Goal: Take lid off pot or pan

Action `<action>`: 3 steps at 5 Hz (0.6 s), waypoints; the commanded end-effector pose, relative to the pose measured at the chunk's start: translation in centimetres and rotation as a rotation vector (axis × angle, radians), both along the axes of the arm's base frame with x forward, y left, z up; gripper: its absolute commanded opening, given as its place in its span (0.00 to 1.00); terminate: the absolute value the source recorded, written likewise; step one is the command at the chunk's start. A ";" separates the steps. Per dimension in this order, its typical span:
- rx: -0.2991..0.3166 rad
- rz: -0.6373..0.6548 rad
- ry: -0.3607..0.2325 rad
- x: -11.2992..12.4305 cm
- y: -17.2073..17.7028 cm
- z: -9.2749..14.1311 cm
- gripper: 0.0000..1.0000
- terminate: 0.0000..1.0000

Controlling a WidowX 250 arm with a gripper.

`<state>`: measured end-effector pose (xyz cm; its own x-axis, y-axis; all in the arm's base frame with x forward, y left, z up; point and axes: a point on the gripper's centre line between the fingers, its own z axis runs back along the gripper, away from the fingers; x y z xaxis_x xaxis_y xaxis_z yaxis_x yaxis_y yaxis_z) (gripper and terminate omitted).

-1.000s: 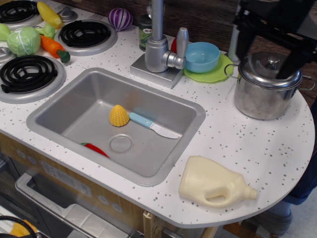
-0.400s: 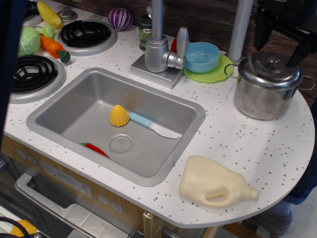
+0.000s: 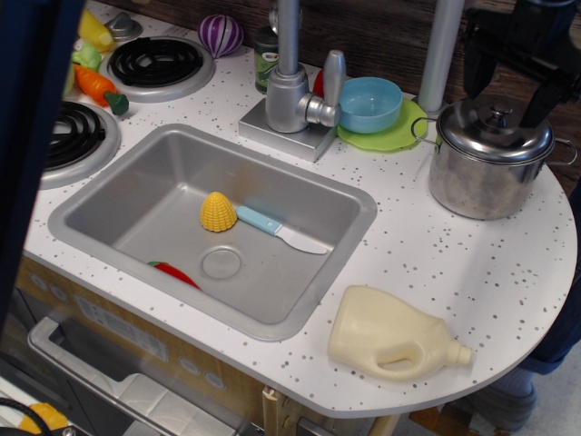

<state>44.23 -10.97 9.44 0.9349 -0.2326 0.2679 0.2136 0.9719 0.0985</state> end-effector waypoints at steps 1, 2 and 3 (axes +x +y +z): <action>-0.049 -0.020 -0.054 1.0 0.4 1.4 1.00 0.00; -0.061 -0.020 -0.048 1.2 0.2 1.0 0.00 0.00; -0.065 -0.008 -0.042 1.1 0.0 1.1 0.00 0.00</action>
